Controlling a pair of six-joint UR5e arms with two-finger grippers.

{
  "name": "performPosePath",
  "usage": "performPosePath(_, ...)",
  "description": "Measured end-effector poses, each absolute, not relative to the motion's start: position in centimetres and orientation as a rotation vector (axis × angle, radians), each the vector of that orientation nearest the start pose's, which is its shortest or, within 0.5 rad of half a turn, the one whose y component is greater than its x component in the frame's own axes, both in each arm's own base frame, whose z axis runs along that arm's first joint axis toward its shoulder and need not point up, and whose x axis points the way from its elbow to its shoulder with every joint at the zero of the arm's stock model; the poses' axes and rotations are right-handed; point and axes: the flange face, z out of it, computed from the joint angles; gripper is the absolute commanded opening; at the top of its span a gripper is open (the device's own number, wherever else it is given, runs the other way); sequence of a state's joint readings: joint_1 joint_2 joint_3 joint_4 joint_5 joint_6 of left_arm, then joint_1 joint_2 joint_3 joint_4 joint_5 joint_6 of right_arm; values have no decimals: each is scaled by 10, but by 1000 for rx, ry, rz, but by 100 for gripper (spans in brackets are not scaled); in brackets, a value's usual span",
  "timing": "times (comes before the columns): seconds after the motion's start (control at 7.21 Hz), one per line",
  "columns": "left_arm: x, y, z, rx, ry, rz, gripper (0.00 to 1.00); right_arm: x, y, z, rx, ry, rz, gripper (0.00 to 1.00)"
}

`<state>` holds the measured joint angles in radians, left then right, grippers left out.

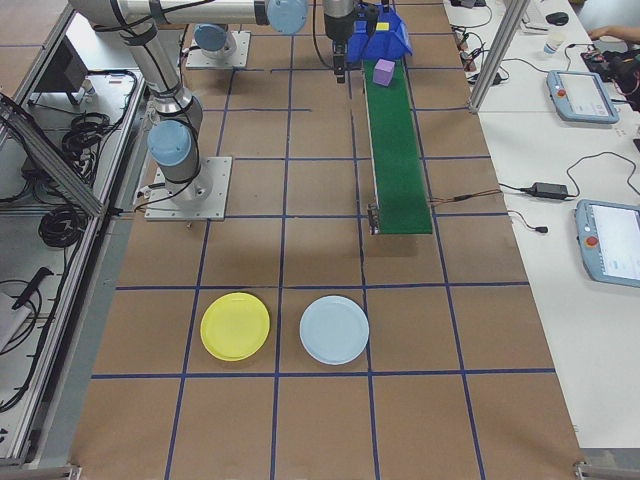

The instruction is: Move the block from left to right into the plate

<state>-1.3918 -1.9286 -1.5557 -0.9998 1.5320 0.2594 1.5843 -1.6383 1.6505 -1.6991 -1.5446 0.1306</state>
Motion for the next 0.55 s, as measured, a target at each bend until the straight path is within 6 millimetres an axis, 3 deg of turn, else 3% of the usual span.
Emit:
performPosePath(0.28, 5, -667, 318, 119, 3110, -318, 100, 142, -472, 494, 179, 3098, -178, 100)
performPosePath(0.55, 10, -677, 281, 110, 3126, -264, 100, 142, -472, 494, 176, 3098, -174, 100)
